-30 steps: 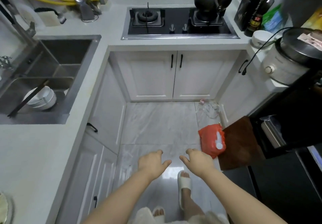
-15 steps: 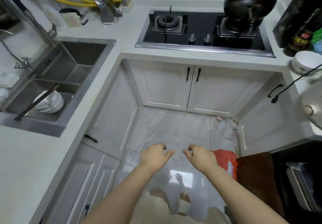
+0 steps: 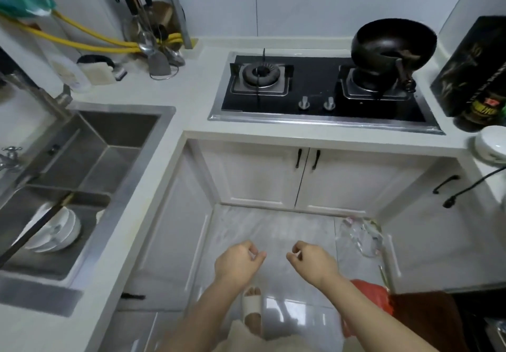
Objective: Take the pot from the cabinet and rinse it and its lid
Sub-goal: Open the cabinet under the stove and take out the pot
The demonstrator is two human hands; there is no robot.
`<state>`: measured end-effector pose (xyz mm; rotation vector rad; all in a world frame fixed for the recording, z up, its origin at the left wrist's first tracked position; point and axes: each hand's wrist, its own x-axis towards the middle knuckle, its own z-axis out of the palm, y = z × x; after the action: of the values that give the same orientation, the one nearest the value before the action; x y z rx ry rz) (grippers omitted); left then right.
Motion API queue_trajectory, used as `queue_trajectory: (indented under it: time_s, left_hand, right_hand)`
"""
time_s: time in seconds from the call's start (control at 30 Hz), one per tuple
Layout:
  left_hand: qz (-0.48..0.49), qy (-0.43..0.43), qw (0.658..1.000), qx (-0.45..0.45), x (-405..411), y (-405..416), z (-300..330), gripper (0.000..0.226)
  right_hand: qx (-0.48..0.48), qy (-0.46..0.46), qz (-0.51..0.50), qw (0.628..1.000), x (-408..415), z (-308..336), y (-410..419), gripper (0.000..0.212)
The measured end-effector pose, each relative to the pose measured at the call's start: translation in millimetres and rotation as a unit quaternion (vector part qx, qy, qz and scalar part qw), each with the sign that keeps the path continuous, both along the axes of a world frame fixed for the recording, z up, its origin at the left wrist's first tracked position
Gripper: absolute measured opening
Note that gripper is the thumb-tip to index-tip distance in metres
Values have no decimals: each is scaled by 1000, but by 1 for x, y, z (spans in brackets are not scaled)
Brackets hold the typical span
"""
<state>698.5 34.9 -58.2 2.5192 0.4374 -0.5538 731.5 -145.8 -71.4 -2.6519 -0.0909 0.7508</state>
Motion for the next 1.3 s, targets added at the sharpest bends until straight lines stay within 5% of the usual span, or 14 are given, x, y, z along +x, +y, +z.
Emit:
queue_trajectory:
  time_s: [0.53, 1.0, 1.3]
  left_hand:
    - [-188, 13, 982, 16, 131, 19, -17, 33]
    - [-79, 15, 996, -48, 239, -30, -26, 31]
    - [-28, 36, 990, -137, 314, -74, -60, 48]
  right_hand:
    - [-14, 27, -112, 993, 89, -2, 28, 39]
    - [26, 57, -95, 993, 222, -24, -23, 32]
    - [186, 80, -214, 956, 294, -59, -36, 48]
